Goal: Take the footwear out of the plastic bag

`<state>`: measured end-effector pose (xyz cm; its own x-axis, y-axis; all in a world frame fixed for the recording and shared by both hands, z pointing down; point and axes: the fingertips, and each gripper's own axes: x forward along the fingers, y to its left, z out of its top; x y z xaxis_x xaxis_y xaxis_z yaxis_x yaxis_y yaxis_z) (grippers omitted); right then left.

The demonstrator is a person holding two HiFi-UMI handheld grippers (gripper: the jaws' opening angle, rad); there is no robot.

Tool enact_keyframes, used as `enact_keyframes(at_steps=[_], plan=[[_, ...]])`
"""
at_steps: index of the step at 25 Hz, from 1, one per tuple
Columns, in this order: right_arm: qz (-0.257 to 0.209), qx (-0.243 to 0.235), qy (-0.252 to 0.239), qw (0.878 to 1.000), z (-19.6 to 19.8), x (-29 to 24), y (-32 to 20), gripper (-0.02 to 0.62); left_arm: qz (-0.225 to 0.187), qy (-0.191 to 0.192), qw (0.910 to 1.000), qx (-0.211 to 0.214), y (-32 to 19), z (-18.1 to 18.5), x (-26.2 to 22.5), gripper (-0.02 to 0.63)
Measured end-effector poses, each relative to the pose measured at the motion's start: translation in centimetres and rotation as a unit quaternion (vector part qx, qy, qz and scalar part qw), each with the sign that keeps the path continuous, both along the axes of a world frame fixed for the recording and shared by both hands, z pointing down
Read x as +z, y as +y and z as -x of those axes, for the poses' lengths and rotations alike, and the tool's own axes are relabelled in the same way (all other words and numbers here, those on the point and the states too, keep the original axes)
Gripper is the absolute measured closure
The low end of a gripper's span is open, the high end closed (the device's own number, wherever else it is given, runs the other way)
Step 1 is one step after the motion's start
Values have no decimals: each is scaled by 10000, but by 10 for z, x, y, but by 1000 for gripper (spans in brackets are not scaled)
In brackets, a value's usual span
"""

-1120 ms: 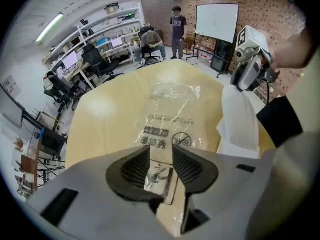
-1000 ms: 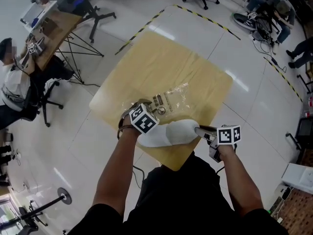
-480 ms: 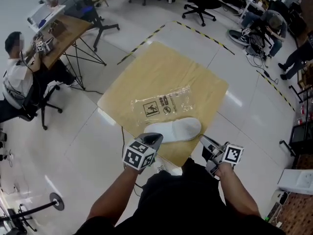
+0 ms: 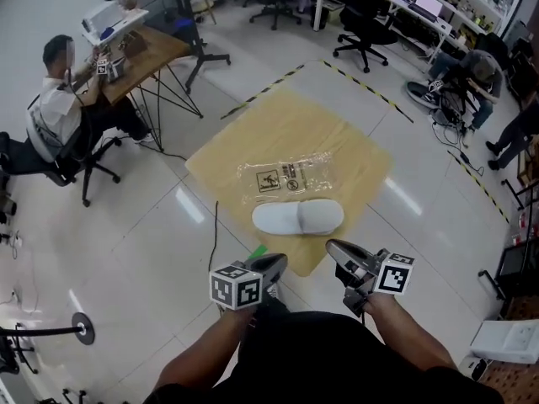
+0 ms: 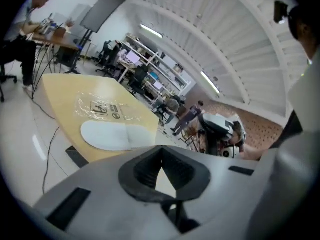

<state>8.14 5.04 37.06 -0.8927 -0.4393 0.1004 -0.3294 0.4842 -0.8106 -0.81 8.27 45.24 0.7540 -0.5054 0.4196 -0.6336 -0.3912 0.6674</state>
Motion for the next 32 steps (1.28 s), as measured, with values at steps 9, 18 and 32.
enact_keyframes(at_steps=[9, 18, 32], plan=[[-839, 165, 953, 9918, -101, -11, 81, 594, -510, -458, 9942, -824, 93, -57, -27, 600], [-1240, -188, 1559, 9798, -152, 17, 160, 594, -824, -1217, 9834, -1064, 171, -91, -35, 600], [-1841, -545, 1720, 9662, -154, 2, 188, 595, -887, -1344, 9797, -1190, 198, -97, -46, 600]])
